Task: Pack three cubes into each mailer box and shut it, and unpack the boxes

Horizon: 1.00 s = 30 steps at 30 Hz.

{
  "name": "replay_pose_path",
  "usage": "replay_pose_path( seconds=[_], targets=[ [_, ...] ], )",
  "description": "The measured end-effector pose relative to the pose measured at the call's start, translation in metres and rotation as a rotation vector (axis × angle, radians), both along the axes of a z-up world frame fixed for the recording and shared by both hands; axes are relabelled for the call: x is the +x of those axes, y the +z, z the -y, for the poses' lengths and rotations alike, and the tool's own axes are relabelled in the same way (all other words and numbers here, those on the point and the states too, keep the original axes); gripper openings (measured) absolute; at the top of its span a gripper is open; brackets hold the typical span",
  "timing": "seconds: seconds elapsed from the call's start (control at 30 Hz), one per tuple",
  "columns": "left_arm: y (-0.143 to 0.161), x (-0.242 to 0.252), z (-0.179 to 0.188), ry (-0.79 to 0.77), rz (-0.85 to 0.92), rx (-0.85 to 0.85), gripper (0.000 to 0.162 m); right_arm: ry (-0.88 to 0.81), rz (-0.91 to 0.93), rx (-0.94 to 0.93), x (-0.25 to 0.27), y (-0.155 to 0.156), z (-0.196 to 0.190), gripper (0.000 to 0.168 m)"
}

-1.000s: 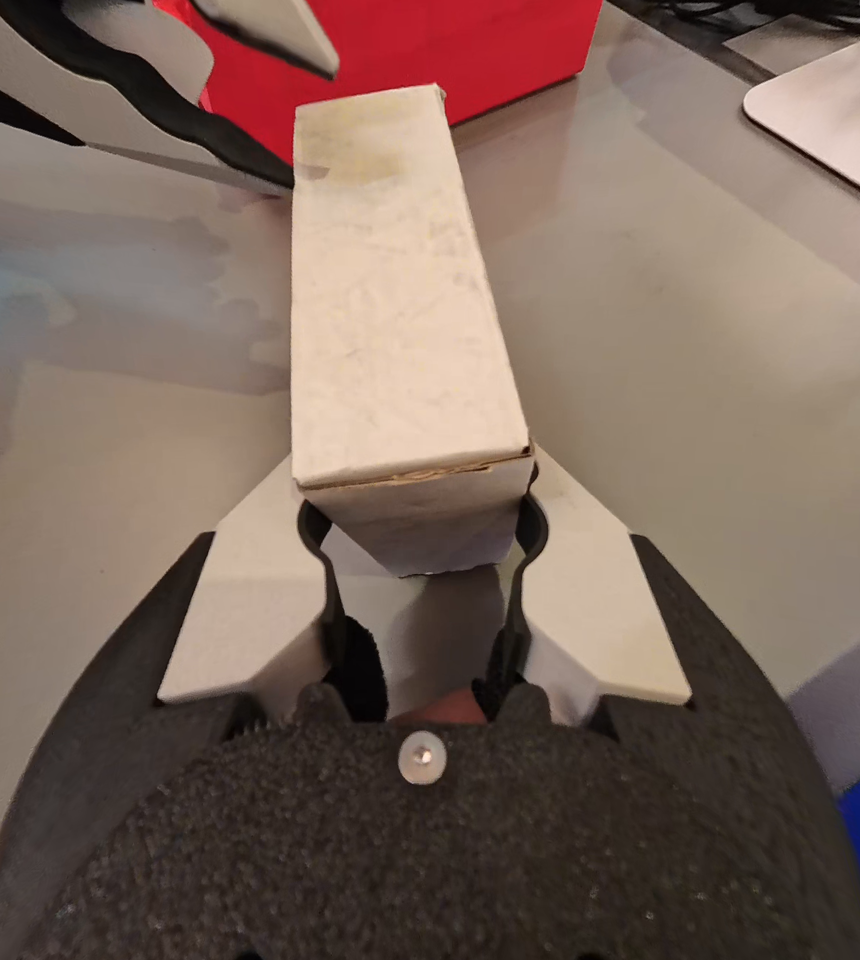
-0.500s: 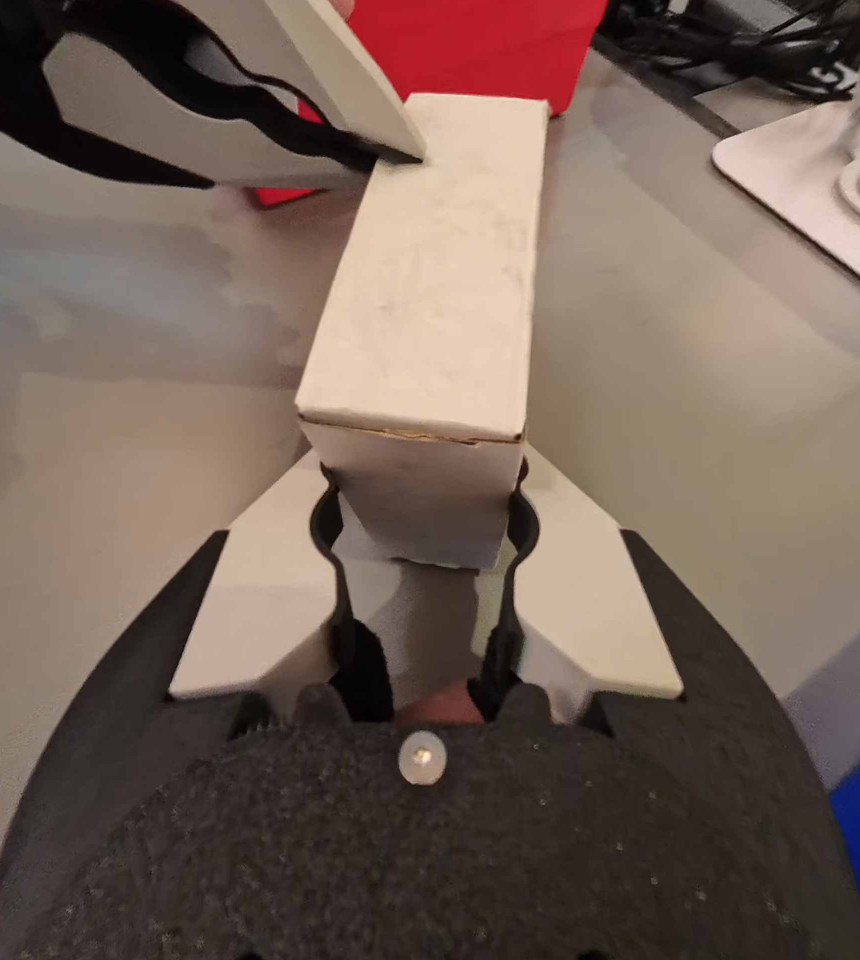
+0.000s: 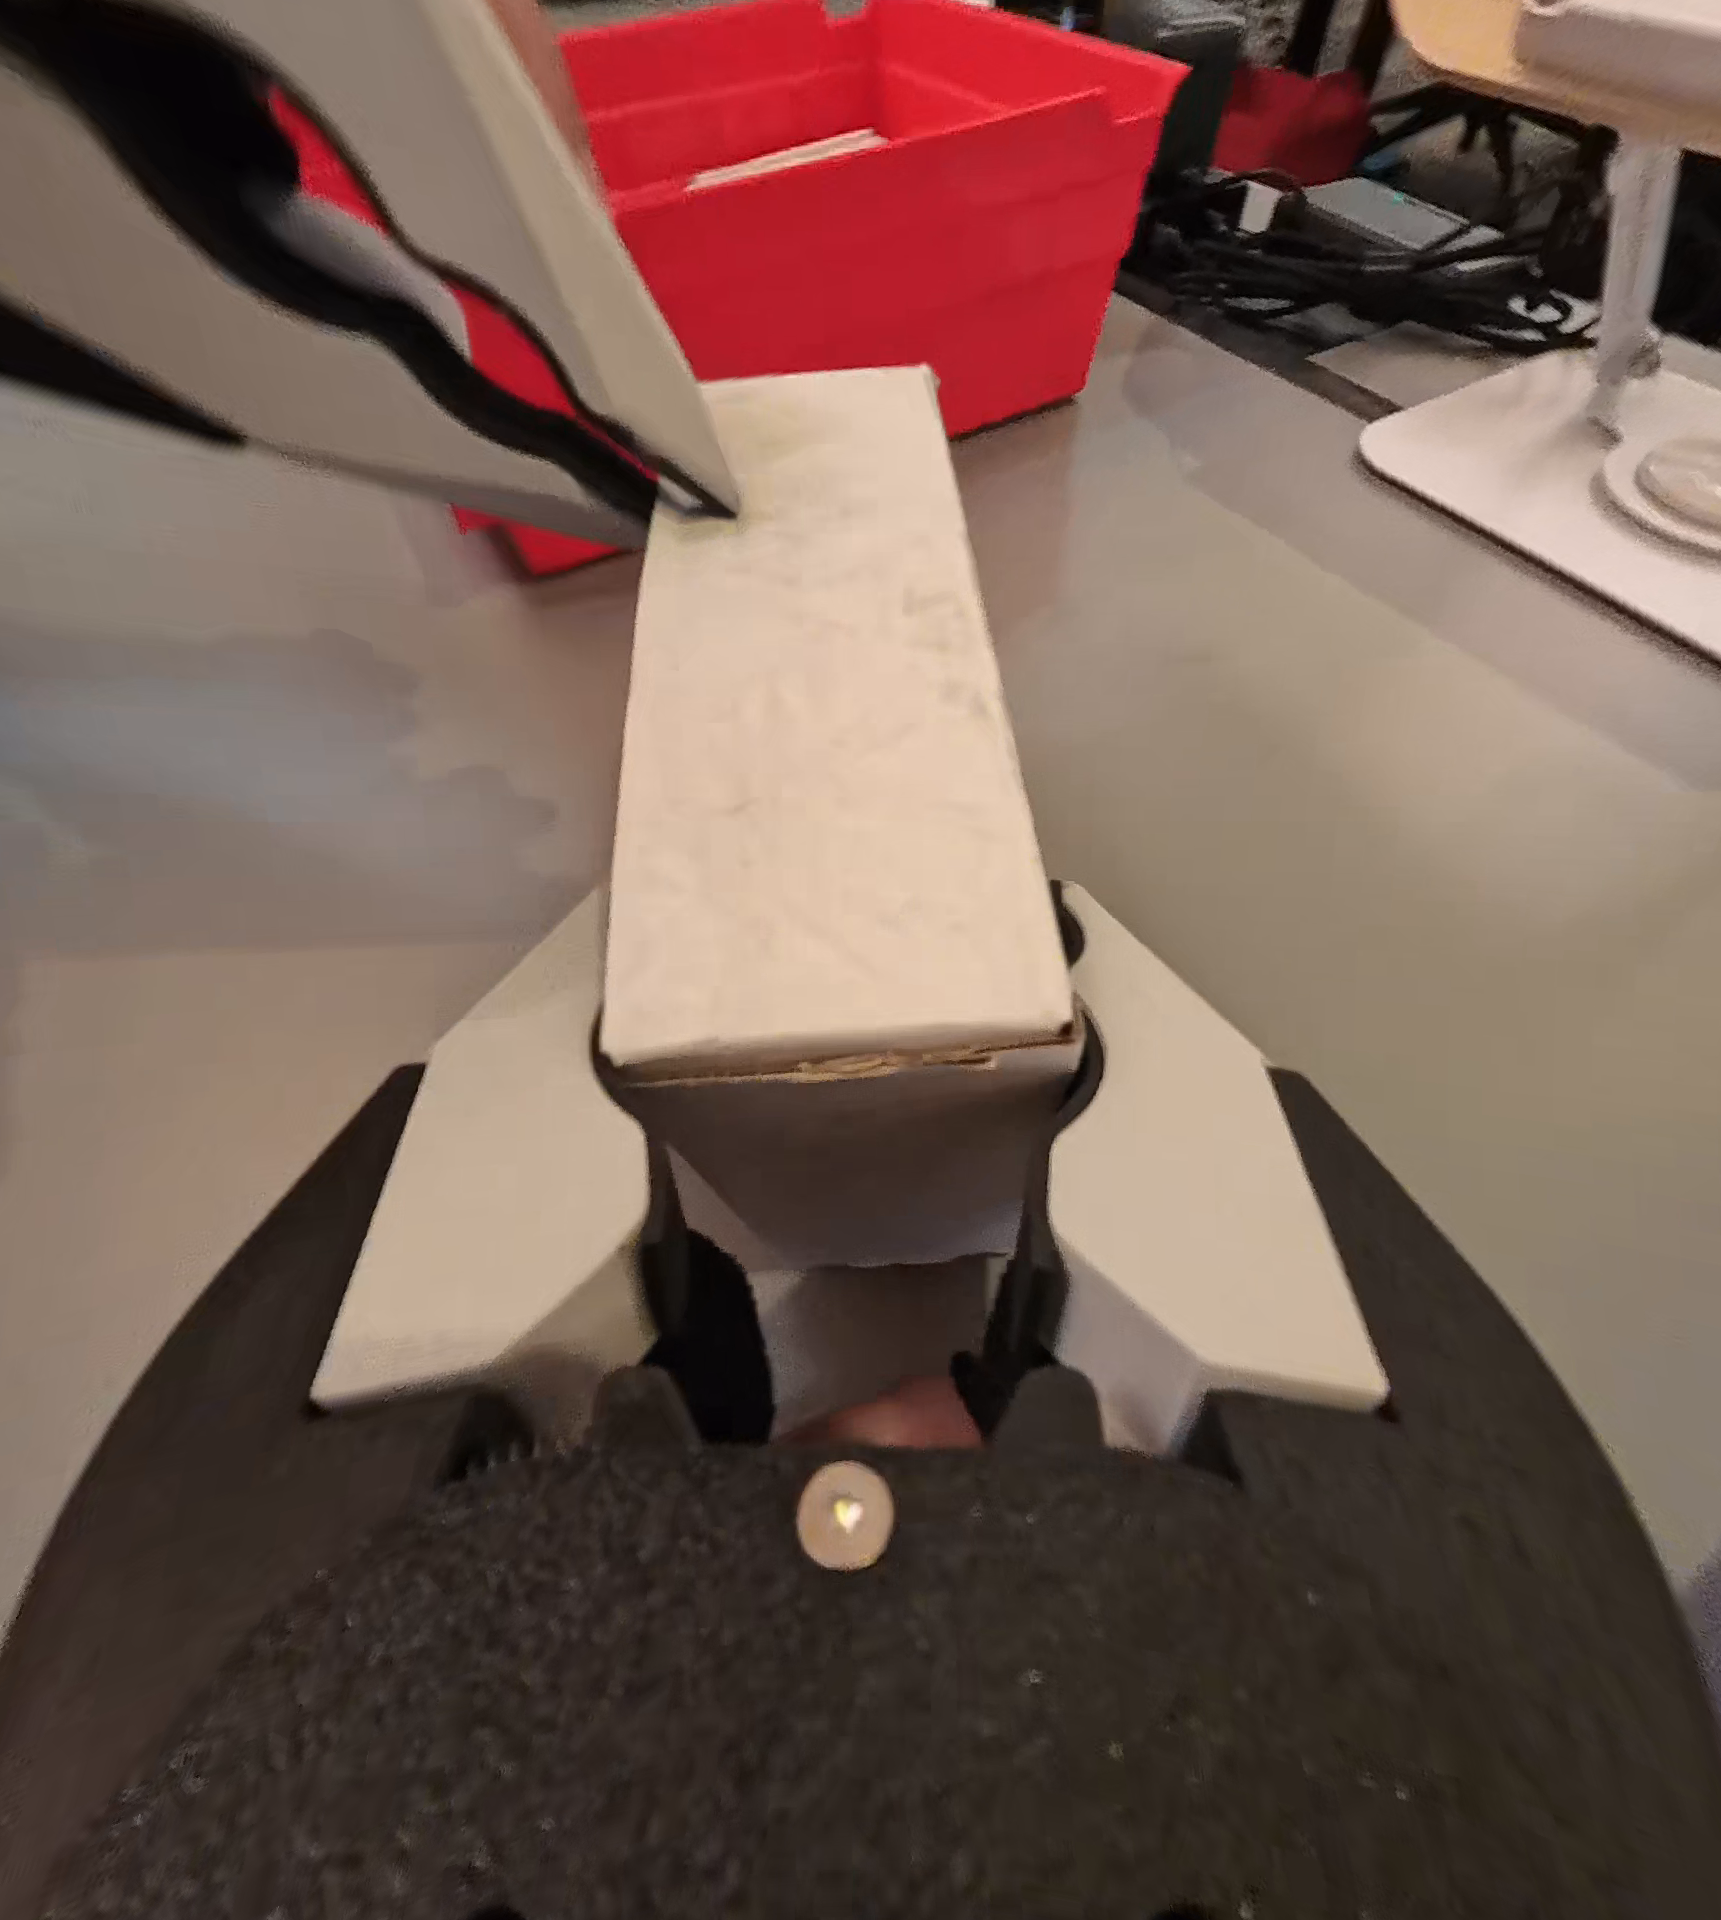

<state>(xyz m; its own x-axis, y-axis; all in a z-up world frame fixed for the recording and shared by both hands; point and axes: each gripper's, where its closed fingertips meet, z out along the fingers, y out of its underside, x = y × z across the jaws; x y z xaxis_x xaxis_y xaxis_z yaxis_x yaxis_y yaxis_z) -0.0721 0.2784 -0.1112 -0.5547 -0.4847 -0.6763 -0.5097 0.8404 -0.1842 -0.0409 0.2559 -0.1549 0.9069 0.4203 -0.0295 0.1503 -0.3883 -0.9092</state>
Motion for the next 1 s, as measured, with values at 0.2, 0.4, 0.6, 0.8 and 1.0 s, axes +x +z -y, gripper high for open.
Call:
replay_pose_path(
  seconds=[0.2, 0.4, 0.6, 0.8, 1.0],
  targets=[
    [0.013, 0.001, 0.006, 0.004, -0.046, -0.204, 0.002, 0.049, 0.098, 0.006, -0.001, -0.002, 0.004, 0.072],
    [0.011, 0.007, 0.009, -0.038, 0.065, -0.16, 0.002, 0.074, -0.01, -0.085, -0.002, -0.005, 0.012, 0.072],
    [0.009, 0.003, 0.008, 0.018, 0.26, -0.079, 0.028, 0.05, 0.007, -0.078, 0.003, 0.0, 0.017, 0.076],
    [0.023, -0.02, -0.014, 0.233, 0.402, -0.517, 0.07, 0.002, 0.065, -0.034, 0.005, 0.035, 0.038, 0.087],
    [0.011, -0.015, -0.002, 0.295, 0.34, -0.739, 0.067, 0.106, 0.213, -0.086, -0.042, 0.061, 0.047, 0.079]
  ],
)
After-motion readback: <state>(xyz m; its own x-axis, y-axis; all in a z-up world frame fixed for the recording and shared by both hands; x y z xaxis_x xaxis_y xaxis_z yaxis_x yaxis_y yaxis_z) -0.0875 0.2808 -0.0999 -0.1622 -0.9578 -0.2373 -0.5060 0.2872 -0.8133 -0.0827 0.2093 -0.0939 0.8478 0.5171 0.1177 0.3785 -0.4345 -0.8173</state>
